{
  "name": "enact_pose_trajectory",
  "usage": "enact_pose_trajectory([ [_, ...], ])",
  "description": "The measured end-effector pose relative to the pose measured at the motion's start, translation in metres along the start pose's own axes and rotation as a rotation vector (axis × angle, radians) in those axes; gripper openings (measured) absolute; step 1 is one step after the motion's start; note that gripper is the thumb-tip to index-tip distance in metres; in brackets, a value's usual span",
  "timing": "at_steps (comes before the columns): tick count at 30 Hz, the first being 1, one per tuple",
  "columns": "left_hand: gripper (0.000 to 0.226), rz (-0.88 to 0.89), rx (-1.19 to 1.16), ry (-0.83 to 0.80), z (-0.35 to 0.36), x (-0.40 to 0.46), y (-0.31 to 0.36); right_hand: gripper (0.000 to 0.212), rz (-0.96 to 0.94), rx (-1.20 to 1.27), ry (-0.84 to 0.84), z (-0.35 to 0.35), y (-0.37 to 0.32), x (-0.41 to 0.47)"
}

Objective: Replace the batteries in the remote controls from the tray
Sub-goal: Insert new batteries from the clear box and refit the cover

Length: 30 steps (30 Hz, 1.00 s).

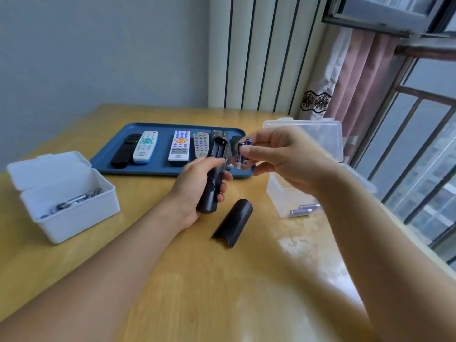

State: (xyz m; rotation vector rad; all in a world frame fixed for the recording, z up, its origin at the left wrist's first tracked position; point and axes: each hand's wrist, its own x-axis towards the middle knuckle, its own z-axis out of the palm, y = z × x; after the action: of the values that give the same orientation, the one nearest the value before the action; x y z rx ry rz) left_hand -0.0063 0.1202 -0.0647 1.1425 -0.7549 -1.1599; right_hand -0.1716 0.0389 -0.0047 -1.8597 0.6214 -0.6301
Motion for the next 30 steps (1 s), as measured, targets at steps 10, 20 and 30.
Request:
enact_pose_trajectory([
  [10, 0.03, 0.143, 0.043, 0.032, -0.018, 0.0, 0.016, 0.019, -0.111, 0.139, 0.256, 0.051, 0.026, 0.026],
  [20, 0.022, 0.242, 0.283, 0.093, -0.021, 0.007, 0.006, 0.021, -0.182, -0.02, 0.382, 0.05, 0.038, 0.028],
  [30, 0.019, 0.141, 0.339, -0.028, -0.015, 0.012, -0.004, 0.017, -0.239, -0.282, 0.491, 0.045, 0.037, 0.031],
])
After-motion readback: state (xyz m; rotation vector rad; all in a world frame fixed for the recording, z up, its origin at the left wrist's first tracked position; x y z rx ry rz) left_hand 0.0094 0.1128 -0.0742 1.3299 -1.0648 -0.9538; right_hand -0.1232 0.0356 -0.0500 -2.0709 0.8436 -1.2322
